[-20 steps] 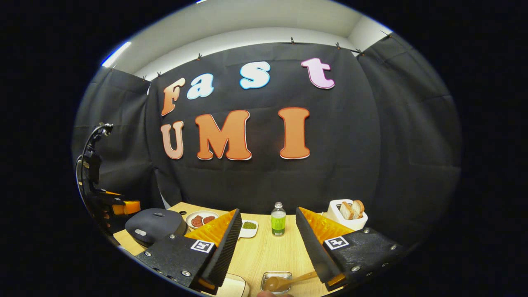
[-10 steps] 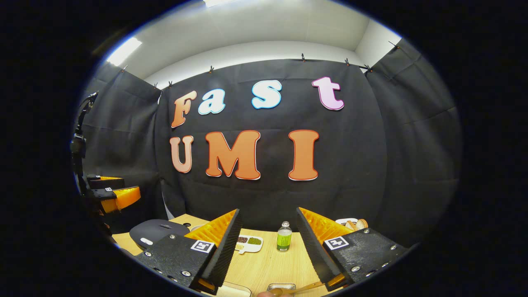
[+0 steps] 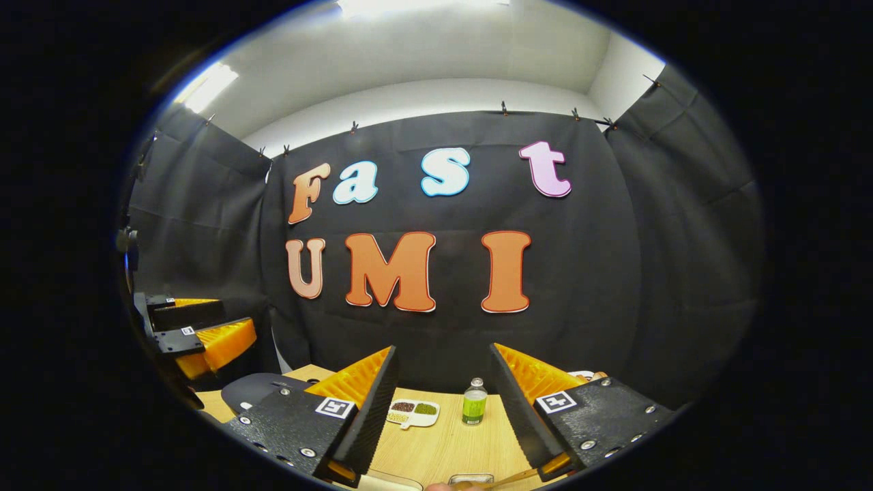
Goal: Close the left gripper, press the button to open the rice cooker; take a wooden spoon from the chopstick holder with the right hand, scoop a spoonful of rice and pour it into the rice cooker, then put the wooden spoon back into the chopstick holder.
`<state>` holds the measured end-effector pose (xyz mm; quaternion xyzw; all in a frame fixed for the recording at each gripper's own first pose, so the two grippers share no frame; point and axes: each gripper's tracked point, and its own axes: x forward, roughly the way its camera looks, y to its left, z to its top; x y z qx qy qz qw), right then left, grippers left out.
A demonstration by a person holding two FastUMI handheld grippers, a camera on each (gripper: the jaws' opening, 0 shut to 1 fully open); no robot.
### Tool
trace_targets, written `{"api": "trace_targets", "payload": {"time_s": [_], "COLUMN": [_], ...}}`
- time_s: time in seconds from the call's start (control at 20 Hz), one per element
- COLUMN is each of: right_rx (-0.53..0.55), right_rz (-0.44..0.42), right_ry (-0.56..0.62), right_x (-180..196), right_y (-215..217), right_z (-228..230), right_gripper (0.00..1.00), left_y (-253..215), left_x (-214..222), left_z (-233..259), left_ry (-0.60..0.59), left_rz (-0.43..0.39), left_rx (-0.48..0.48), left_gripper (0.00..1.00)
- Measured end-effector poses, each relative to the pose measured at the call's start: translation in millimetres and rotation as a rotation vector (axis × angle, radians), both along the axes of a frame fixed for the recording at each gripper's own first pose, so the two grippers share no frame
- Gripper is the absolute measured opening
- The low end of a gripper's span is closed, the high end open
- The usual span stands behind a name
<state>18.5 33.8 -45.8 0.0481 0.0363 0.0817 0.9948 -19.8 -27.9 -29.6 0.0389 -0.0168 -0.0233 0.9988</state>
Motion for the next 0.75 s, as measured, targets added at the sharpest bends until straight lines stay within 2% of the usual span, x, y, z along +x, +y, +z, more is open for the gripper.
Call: {"api": "trace_targets", "payload": {"time_s": [0.25,0.5,0.7,0.75], "right_rx": [0.006,0.003,0.013,0.014], "right_rz": [-0.004,-0.010,0.001,-0.002], "right_ry": [0.010,0.024,0.053,0.059], "right_x": [-0.9,2.3,2.0,2.6], "right_y": [-1.5,-1.7,1.4,0.3], "right_z": [-2.2,-6.0,-13.3,-13.3], "right_gripper": [0.82,0.82,0.82,0.82], "left_y": [-12.2,-11.2,-6.5,-3.1], "left_x": [-0.6,-2.3,-2.2,-2.6], "left_z": [-3.2,-6.8,-13.7,-12.6], "left_ry": [0.019,0.032,0.067,0.066], "left_rz": [-0.031,-0.028,-0.019,-0.012], "left_rx": [-0.002,0.017,-0.018,-0.027], "left_gripper": [1.00,1.00,1.00,0.96]}}
